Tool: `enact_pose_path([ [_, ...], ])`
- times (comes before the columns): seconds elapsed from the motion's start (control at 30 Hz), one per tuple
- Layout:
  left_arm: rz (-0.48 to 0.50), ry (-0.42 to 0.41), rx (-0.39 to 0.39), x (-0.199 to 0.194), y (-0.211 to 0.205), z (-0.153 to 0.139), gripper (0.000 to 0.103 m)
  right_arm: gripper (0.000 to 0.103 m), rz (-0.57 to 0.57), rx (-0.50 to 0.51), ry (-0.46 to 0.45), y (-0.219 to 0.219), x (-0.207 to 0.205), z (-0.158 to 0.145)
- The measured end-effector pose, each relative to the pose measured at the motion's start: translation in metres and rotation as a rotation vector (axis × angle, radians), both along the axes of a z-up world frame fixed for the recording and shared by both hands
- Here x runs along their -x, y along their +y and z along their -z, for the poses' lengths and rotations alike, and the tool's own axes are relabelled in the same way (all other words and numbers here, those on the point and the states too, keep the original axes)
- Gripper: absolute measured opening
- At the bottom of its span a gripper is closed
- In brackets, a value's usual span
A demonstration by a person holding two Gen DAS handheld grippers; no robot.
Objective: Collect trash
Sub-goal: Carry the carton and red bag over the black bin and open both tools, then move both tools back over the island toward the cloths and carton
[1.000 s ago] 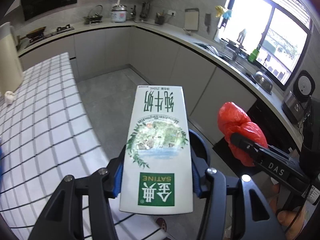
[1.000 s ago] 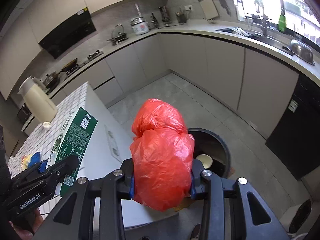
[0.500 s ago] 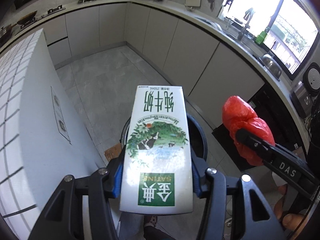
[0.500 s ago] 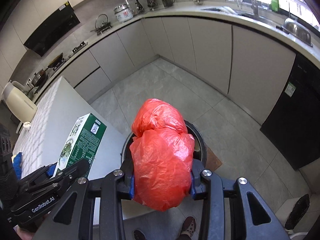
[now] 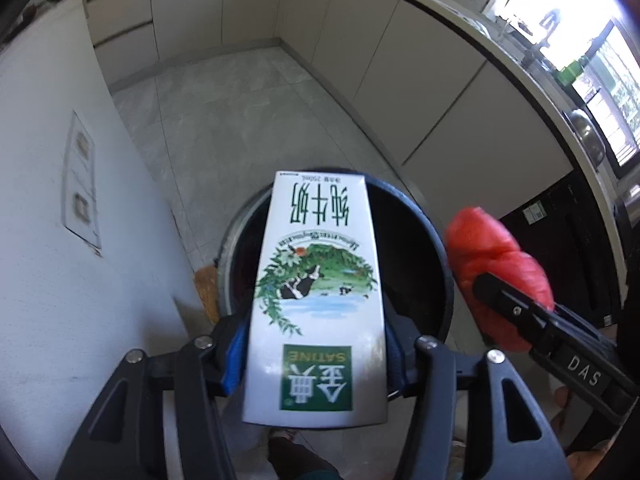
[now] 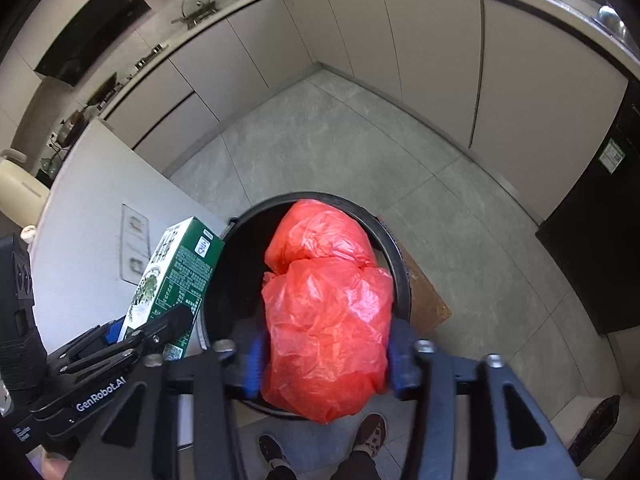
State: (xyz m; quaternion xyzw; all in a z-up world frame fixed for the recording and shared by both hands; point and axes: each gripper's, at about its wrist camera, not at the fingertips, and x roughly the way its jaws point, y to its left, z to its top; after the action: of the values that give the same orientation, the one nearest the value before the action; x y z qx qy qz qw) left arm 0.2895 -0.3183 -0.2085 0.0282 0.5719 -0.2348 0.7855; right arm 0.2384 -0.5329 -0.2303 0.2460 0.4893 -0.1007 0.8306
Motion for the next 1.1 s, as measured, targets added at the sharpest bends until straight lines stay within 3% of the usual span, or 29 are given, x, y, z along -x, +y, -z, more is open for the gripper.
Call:
enact_pose_path([
  [0.03,-0.014,0.015,-0.003,-0.003,-0.001,0.004,0.071,0.069,-0.006,-0.003,0.003,-0.002,-0.004,0.004],
  [0.23,-0.062,0.011,0.01,-0.008,0.002,0.004,0.072,0.07,0.01,0.001,-0.002,-0.01,-0.011,0.012],
  [0.7,-0.053,-0.101,0.019,0.003,0.019,-0.079,0.072,0.07,0.049,0.053,-0.053,-0.002,0.009,-0.053],
  [1.1,-0.04,-0.149,0.085,0.022,0.068,-0.133,0.072,0.07,0.015,0.076,-0.132,0.058,0.022,-0.111],
])
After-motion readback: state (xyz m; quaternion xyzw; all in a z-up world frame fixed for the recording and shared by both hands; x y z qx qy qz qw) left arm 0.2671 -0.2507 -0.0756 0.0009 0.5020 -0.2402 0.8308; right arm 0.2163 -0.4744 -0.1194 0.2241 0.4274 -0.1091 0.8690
